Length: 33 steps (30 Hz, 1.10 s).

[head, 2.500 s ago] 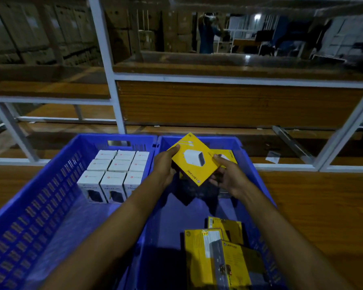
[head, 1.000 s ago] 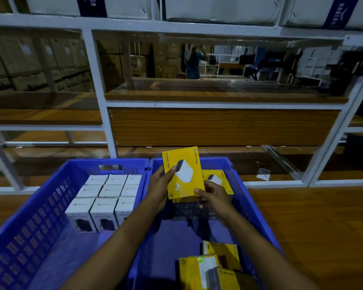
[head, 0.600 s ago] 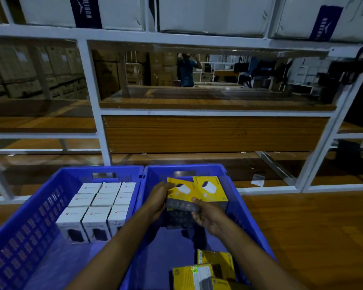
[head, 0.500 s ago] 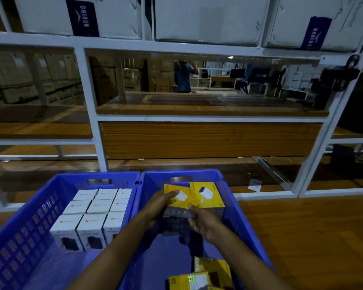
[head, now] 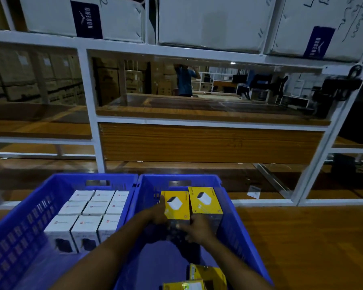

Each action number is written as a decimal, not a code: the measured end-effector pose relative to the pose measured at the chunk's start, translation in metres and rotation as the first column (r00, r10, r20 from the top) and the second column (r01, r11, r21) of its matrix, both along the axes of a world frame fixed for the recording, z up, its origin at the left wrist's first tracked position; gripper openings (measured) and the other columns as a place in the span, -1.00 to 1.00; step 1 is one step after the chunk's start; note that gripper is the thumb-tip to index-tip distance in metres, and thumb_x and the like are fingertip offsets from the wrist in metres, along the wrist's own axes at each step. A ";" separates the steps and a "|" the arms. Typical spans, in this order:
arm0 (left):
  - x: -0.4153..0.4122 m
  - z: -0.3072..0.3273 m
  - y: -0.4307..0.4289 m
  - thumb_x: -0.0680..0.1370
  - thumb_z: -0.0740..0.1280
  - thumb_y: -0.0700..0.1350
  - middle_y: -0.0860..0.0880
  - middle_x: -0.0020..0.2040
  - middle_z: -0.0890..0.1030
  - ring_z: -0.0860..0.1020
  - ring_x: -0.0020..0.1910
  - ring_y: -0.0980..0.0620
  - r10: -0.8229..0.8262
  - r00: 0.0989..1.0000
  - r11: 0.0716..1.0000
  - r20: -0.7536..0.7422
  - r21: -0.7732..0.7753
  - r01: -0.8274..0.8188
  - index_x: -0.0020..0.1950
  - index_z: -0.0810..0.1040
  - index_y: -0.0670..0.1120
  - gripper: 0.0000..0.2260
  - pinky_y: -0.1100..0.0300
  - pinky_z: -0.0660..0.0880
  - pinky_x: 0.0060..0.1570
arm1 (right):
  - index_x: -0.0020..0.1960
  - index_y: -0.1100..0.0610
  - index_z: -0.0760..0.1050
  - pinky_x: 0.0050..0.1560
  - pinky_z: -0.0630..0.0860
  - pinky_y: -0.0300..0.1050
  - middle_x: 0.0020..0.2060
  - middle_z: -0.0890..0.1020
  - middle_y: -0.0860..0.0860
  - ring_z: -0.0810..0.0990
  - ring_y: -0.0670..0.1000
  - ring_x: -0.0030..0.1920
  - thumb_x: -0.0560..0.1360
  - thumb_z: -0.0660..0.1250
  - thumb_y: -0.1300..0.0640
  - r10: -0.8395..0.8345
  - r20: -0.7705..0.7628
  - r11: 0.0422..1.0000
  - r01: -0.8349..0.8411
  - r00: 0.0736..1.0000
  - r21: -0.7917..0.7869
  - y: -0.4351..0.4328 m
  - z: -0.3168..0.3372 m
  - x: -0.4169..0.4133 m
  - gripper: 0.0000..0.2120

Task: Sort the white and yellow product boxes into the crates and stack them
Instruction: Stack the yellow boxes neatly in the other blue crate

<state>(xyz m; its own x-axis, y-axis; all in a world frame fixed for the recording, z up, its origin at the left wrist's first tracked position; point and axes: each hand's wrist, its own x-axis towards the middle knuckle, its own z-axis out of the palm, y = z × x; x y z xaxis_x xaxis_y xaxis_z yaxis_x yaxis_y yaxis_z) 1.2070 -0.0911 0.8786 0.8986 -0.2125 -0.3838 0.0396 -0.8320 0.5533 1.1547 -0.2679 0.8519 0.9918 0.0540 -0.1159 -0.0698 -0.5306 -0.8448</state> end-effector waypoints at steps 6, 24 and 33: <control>0.006 0.001 -0.007 0.59 0.34 -0.14 -0.42 0.32 0.45 0.50 0.25 -0.28 -0.026 0.999 0.994 0.046 0.106 0.021 0.52 -0.41 -0.27 -0.08 -0.01 0.44 0.12 | 0.06 0.06 0.54 -0.03 0.56 -0.01 0.05 0.62 0.06 0.60 0.14 0.08 0.56 0.31 0.01 0.040 0.304 0.731 0.180 0.952 -0.659 -0.009 0.008 0.002 -0.84; 0.025 -0.015 -0.015 0.59 0.35 -0.06 -0.37 0.37 0.42 0.50 0.26 -0.26 0.030 0.998 0.997 0.059 0.068 -0.034 0.53 -0.44 -0.20 -0.04 0.08 0.44 0.05 | 0.19 0.14 0.54 0.03 0.53 0.05 0.13 0.58 0.14 0.46 0.26 0.24 0.58 0.22 0.17 0.221 0.201 0.420 0.093 0.954 -0.903 -0.019 0.015 0.037 -0.77; 0.009 -0.012 -0.018 0.54 0.42 -0.10 -0.41 0.52 0.12 0.38 0.39 -0.34 0.112 0.987 0.982 0.115 0.143 -0.128 0.56 -0.37 -0.13 -0.01 -0.10 0.37 0.28 | 0.27 0.13 0.43 0.08 0.52 0.17 0.19 0.49 0.21 0.40 0.32 0.25 0.54 0.27 0.03 0.275 0.178 0.495 0.020 0.945 -0.868 -0.028 0.013 0.020 -0.66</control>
<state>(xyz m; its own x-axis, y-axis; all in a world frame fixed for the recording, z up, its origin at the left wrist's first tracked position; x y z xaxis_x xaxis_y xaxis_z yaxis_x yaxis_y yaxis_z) 1.2161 -0.1093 0.8663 0.9513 -0.0485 -0.3045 0.0918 -0.8982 0.4298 1.1749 -0.2957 0.8650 0.9759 0.2042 0.0763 0.2002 -0.9781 0.0575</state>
